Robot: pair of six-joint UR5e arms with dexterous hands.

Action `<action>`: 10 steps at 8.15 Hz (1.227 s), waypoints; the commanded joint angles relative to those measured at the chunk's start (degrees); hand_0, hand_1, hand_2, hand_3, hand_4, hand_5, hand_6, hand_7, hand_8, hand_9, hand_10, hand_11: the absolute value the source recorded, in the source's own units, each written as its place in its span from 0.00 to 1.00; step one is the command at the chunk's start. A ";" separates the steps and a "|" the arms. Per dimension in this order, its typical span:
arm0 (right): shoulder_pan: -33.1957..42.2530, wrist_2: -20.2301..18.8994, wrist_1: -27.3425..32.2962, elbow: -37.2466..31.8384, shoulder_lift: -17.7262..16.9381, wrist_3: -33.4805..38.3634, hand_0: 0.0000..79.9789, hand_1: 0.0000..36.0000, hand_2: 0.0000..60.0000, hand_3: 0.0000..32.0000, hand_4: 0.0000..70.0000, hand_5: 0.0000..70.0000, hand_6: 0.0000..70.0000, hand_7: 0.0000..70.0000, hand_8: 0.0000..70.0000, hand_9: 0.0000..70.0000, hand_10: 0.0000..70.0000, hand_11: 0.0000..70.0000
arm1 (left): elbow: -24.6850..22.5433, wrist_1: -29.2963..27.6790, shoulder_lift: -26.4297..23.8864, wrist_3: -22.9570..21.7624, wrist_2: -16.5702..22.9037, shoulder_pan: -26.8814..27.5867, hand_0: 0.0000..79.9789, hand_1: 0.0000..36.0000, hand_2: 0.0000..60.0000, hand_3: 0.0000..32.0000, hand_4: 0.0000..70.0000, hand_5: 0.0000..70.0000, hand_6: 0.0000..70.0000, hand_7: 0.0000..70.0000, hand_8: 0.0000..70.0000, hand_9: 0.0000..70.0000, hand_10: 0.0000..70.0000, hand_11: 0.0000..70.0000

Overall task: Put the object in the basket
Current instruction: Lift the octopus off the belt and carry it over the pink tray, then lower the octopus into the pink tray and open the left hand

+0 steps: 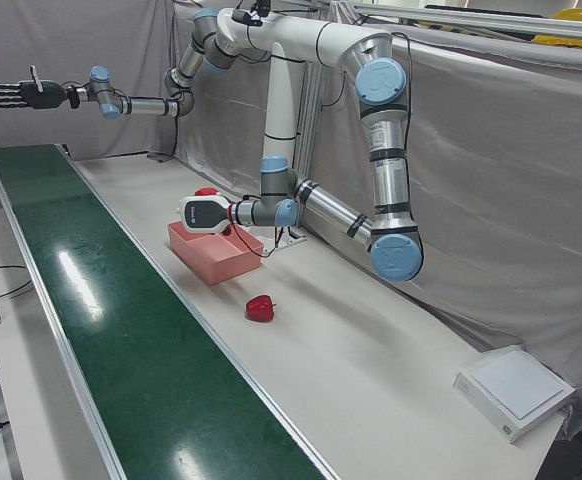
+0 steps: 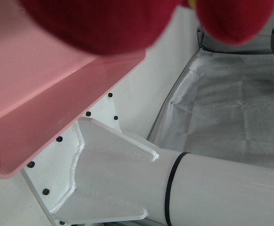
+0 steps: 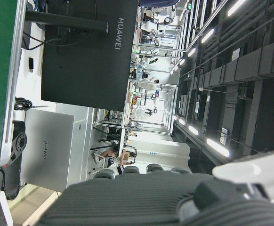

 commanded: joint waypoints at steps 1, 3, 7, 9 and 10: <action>0.00 0.00 0.00 -0.02 0.00 0.00 0.00 0.00 0.00 0.00 0.00 0.00 0.00 0.00 0.00 0.00 0.00 0.00 | 0.13 0.30 -0.18 2.51 -5.60 6.01 0.59 0.40 0.90 0.00 0.57 1.00 0.40 0.63 0.61 0.71 0.45 0.65; 0.00 0.00 0.00 -0.02 0.00 0.00 0.00 0.00 0.00 0.00 0.00 0.00 0.00 0.00 0.00 0.00 0.00 0.00 | 0.39 0.39 0.34 2.51 -5.95 6.37 0.59 0.26 0.41 0.00 0.42 1.00 0.23 0.46 0.49 0.54 0.30 0.44; 0.00 0.00 0.00 -0.02 0.00 0.00 0.00 0.00 0.00 0.00 0.00 0.00 0.00 0.00 0.00 0.00 0.00 0.00 | 0.04 4.51 0.44 3.74 -5.87 6.73 0.66 0.71 0.78 0.80 0.00 0.55 0.04 0.17 0.25 0.25 0.11 0.19; 0.00 0.00 0.00 -0.02 0.00 0.00 0.00 0.00 0.00 0.00 0.00 0.00 0.00 0.00 0.00 0.00 0.00 0.00 | -0.49 6.10 0.44 3.57 -5.34 5.77 0.55 0.25 0.30 1.00 0.00 0.41 0.02 0.14 0.23 0.21 0.06 0.11; 0.00 0.00 0.00 0.07 0.00 0.00 0.00 0.00 0.00 0.00 0.00 0.00 0.00 0.00 0.00 0.00 0.00 0.00 | -4.40 9.85 0.52 3.48 -5.16 4.89 0.54 0.27 0.35 0.86 0.00 0.40 0.03 0.15 0.25 0.23 0.07 0.11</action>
